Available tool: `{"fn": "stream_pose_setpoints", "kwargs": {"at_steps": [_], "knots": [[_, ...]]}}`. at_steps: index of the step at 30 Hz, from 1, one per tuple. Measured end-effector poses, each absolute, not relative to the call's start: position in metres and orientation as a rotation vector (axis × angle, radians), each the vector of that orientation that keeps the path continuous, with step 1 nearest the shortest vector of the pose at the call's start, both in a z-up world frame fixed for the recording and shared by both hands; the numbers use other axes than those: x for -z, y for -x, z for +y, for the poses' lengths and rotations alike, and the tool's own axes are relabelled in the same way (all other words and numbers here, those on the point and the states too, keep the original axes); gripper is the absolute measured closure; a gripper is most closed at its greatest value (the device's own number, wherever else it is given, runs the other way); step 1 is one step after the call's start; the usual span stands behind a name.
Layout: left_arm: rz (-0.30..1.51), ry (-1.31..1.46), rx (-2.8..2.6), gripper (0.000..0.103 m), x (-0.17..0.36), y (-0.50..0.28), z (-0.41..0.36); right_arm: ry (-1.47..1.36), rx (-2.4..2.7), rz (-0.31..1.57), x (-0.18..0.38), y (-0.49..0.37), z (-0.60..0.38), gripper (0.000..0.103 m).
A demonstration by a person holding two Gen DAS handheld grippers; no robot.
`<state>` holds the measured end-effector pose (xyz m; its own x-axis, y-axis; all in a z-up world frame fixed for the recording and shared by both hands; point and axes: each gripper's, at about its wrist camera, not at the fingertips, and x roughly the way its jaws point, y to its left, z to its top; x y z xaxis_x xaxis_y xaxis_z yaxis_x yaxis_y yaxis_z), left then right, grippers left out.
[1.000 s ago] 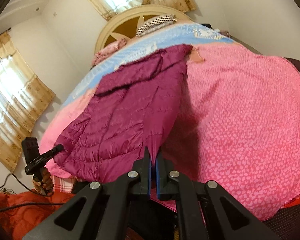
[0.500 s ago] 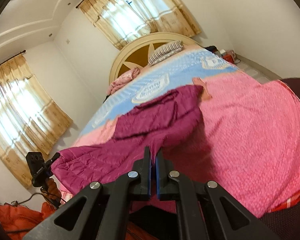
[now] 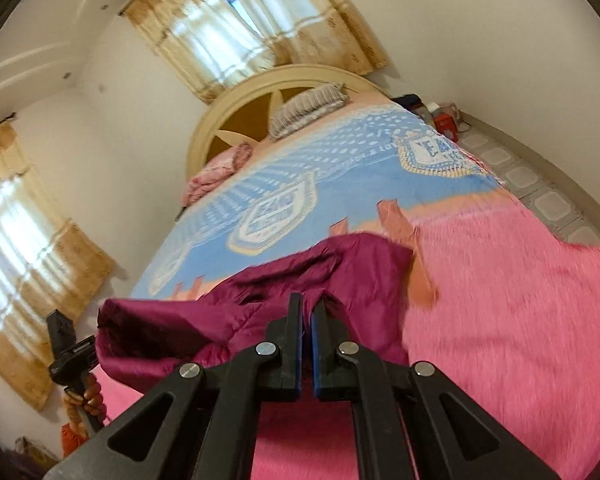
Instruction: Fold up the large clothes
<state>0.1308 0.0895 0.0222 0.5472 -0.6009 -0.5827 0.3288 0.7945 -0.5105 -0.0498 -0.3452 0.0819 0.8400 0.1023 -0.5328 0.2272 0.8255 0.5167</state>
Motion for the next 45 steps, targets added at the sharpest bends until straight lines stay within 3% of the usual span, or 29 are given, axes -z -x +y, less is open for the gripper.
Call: {"fn": "stream_pose_setpoints", "kwargs": {"at_steps": [11,14,16,20,21,22,24,26,28,31,33,38,45], "knots": [[1.004,0.349,0.415,0.094,0.044,-0.242,0.057,-0.702,0.208,0.685,0.014,-0.099,-0.399,0.101],[1.028,0.359,0.408,0.089,0.052,-0.259,0.053,-0.687,0.249,0.698,0.044,-0.118,-0.404,0.101],[1.082,0.412,0.435,0.08,0.061,-0.269,0.055,-0.707,0.26,0.697,0.061,-0.124,-0.407,0.1],[1.114,0.656,0.505,0.073,0.071,-0.283,0.088,-0.799,0.197,0.681,0.078,-0.126,-0.418,0.095],[1.096,0.71,0.498,0.061,0.069,-0.284,0.099,-0.854,0.156,0.645,0.078,-0.12,-0.424,0.092],[1.071,0.728,0.474,0.039,0.065,-0.284,0.108,-0.893,0.132,0.621,0.076,-0.116,-0.429,0.088],[0.981,0.678,0.35,0.017,0.045,-0.275,0.129,-0.963,0.108,0.545,0.066,-0.1,-0.443,0.062],[0.891,0.558,0.292,0.015,0.02,-0.26,0.138,-0.933,0.159,0.458,0.04,-0.077,-0.451,0.051],[0.826,0.435,0.256,0.015,0.0,-0.244,0.132,-0.808,0.21,0.407,0.01,-0.059,-0.444,0.051],[0.789,0.247,0.274,0.015,-0.013,-0.227,0.091,-0.522,0.223,0.526,-0.021,-0.07,-0.402,0.051],[0.786,0.153,0.3,0.015,-0.013,-0.223,0.061,-0.396,0.181,0.613,-0.025,-0.092,-0.364,0.059],[0.791,-0.023,0.276,0.014,0.003,-0.219,-0.023,-0.214,0.091,0.752,-0.005,-0.163,-0.281,0.071],[0.828,-0.097,0.07,0.013,0.052,-0.254,-0.017,-0.159,0.154,0.841,0.061,-0.222,-0.273,0.072]]}}
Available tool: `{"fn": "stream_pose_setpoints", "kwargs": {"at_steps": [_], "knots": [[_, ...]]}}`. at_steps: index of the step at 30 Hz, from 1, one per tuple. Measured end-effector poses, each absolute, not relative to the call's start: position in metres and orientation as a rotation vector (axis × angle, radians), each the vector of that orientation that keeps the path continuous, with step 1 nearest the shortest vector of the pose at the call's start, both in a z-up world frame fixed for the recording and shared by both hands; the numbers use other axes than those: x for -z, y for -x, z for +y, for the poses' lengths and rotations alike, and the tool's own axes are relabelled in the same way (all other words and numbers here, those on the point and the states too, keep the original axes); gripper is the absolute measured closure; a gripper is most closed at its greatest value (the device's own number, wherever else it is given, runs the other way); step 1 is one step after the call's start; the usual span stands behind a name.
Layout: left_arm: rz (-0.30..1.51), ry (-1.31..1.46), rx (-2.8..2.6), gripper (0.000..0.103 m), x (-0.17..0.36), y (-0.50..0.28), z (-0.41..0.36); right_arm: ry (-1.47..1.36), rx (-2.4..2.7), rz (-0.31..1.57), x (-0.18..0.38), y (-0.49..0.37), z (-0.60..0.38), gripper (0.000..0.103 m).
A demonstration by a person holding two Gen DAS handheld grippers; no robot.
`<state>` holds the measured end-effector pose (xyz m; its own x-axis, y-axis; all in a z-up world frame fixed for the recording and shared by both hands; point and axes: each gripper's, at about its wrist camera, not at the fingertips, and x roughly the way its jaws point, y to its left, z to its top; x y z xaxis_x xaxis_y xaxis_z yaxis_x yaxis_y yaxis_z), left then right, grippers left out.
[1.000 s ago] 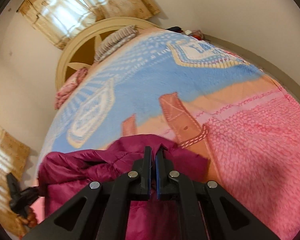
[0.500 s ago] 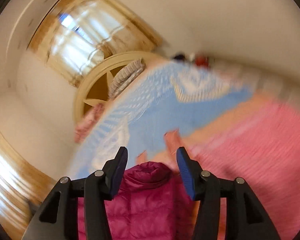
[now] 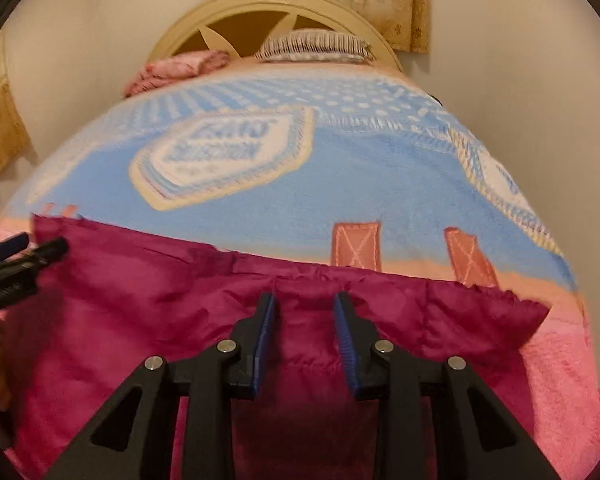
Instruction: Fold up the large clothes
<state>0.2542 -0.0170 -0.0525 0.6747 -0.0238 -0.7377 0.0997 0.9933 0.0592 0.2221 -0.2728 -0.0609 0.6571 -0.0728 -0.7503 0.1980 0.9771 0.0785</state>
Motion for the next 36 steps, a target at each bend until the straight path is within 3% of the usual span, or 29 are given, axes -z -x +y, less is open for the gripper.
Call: {"fn": "stream_pose_setpoints", "kwargs": {"at_steps": [2,3,6,15,19,22,24,30,36], "knots": [[0.881,-0.026,0.075,0.011,0.074,-0.264,-0.005,-0.221,0.117,0.828,0.072,-0.226,-0.28,0.072],[0.911,0.048,0.102,0.005,0.086,-0.268,0.004,-0.245,0.1,0.816,0.073,-0.225,-0.281,0.072],[0.92,0.166,0.149,0.003,0.094,-0.265,0.018,-0.301,0.064,0.794,0.08,-0.221,-0.282,0.072],[0.919,0.069,0.095,0.0,0.096,-0.269,0.005,-0.418,0.025,0.8,0.082,-0.22,-0.296,0.074],[0.921,0.07,0.097,0.0,0.097,-0.268,0.005,-0.429,0.16,0.678,0.053,-0.188,-0.324,0.076],[0.922,0.068,0.097,0.0,0.097,-0.269,0.004,-0.483,0.272,0.699,0.066,-0.171,-0.355,0.076],[0.923,0.067,0.098,0.0,0.097,-0.269,0.004,-0.554,0.279,0.716,0.086,-0.165,-0.368,0.086],[0.925,0.067,0.098,0.0,0.098,-0.269,0.003,-0.774,0.227,0.661,0.109,-0.154,-0.396,0.103],[0.963,0.07,0.14,0.0,0.095,-0.272,0.006,-0.684,0.303,0.743,0.091,-0.164,-0.386,0.103]]}}
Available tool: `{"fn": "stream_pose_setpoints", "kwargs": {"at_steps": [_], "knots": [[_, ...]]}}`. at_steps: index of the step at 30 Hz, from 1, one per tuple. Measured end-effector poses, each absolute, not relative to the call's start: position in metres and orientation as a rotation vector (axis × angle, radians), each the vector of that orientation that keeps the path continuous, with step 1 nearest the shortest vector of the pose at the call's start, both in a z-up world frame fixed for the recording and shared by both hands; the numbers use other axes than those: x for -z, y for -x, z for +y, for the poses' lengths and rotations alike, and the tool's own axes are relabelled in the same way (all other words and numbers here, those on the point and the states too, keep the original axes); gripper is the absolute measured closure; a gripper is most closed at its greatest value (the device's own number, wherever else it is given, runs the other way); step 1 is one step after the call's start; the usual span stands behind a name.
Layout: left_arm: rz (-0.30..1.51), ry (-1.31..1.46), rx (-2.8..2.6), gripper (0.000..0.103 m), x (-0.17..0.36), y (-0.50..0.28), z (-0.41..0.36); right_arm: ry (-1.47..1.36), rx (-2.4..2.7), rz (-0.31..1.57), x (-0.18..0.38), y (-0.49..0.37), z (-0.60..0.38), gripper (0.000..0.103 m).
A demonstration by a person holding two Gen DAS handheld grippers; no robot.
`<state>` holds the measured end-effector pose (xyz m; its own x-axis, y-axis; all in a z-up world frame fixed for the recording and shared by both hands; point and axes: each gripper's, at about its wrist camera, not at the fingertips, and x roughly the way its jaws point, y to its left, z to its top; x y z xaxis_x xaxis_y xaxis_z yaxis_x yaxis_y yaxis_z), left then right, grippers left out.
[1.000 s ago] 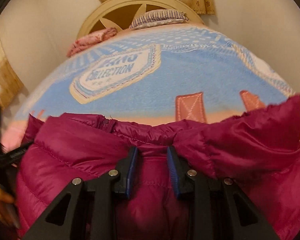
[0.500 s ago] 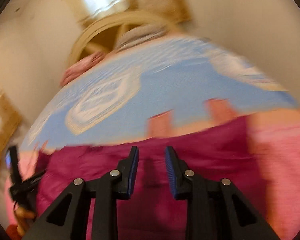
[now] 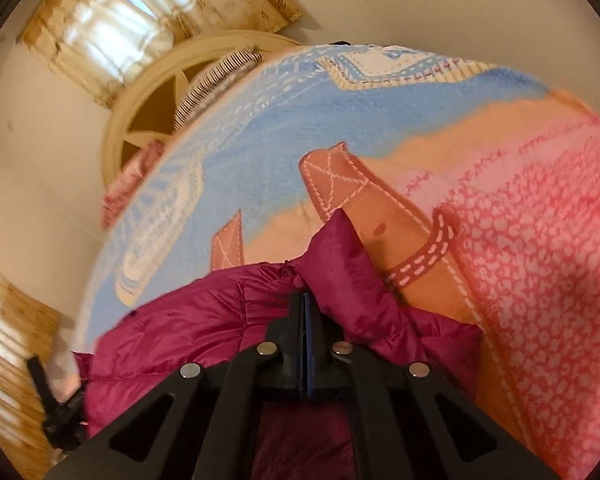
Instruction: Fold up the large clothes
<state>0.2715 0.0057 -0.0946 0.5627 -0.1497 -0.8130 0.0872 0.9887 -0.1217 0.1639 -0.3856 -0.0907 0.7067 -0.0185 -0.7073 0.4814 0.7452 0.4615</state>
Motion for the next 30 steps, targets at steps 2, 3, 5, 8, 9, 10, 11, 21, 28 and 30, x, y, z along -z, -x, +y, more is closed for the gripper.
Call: {"fn": "stream_pose_setpoints", "kwargs": {"at_steps": [2,3,5,8,9,10,11,21,28,30], "knots": [[0.987,0.065,0.181,0.004,0.081,-0.265,0.015,-0.571,0.33,0.715,0.059,-0.157,-0.366,0.103],[0.961,0.069,0.192,0.004,0.071,-0.257,0.021,-0.545,0.285,0.669,0.044,-0.15,-0.352,0.103],[0.908,0.075,0.204,0.004,0.056,-0.239,0.035,-0.473,0.22,0.655,0.021,-0.145,-0.32,0.103],[0.879,0.131,0.234,0.003,0.042,-0.211,0.058,-0.412,0.1,0.677,0.005,-0.149,-0.261,0.103],[0.868,0.161,0.252,0.002,0.04,-0.199,0.068,-0.411,0.057,0.689,0.005,-0.151,-0.243,0.103],[0.858,0.187,0.255,0.002,0.04,-0.189,0.076,-0.413,0.009,0.704,0.008,-0.155,-0.221,0.103],[0.853,0.206,0.253,0.002,0.04,-0.18,0.084,-0.415,-0.012,0.716,0.011,-0.159,-0.207,0.103],[0.828,0.355,0.307,0.002,0.068,-0.114,0.116,-0.5,0.071,0.805,0.089,-0.176,-0.182,0.103],[0.865,0.58,0.483,0.001,0.091,-0.11,0.109,-0.56,0.085,0.726,0.057,-0.153,-0.196,0.103],[0.875,0.611,0.478,0.001,0.094,-0.113,0.106,-0.584,0.07,0.764,0.07,-0.157,-0.196,0.103]]}}
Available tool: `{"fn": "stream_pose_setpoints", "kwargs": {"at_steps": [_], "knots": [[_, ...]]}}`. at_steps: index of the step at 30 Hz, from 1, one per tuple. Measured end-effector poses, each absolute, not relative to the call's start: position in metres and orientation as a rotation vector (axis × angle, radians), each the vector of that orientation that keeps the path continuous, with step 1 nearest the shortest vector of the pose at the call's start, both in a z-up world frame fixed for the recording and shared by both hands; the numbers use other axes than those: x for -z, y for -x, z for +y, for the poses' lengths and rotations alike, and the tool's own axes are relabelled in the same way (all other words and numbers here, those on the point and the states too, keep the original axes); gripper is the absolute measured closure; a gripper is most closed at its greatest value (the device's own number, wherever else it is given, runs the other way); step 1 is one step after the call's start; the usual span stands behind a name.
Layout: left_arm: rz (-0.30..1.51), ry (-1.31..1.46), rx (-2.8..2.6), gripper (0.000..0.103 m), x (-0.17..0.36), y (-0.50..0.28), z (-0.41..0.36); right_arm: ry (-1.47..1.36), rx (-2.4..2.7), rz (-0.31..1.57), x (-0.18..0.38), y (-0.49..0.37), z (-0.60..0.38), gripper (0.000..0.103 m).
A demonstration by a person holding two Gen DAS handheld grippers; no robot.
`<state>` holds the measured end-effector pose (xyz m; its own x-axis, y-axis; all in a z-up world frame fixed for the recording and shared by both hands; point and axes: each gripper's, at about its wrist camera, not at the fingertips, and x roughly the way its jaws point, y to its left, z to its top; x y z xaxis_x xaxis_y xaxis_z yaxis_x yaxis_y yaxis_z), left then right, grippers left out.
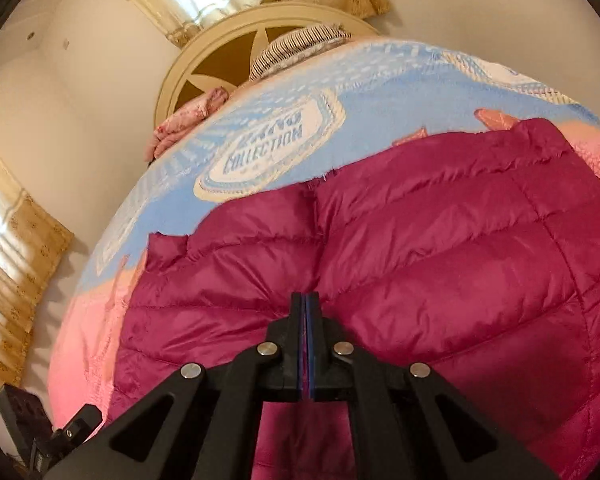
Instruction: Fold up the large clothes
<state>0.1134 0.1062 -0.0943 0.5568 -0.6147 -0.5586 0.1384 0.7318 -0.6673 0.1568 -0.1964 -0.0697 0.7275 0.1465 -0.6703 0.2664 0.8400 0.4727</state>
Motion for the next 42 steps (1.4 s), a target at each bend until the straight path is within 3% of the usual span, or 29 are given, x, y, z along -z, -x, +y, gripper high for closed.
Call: {"fn": "stream_pose_setpoints", "kwargs": {"at_steps": [12,14,16,18,25,34,42], "knots": [[0.787,0.736,0.531,0.002,0.086,-0.112,0.071,-0.572,0.05,0.744,0.097,-0.159,-0.198,0.103],[0.774,0.754,0.535,0.02,0.082,-0.118,0.069,-0.58,0.045,0.748,0.098,-0.157,-0.198,0.103],[0.772,0.771,0.556,0.054,0.077,-0.126,0.066,-0.6,0.042,0.757,0.099,-0.157,-0.201,0.103],[0.76,0.754,0.589,0.076,0.068,-0.131,0.063,-0.645,0.047,0.765,0.101,-0.156,-0.204,0.103],[0.652,0.562,0.729,0.081,0.006,-0.12,0.067,-0.872,-0.038,0.8,0.109,-0.151,-0.177,0.103],[0.548,0.202,0.724,0.081,-0.049,-0.074,0.081,-1.042,-0.435,0.937,0.115,-0.175,-0.067,0.103],[0.557,-0.019,0.82,0.081,-0.031,-0.05,0.016,-0.879,-0.236,0.718,0.055,-0.111,-0.171,0.101]]}}
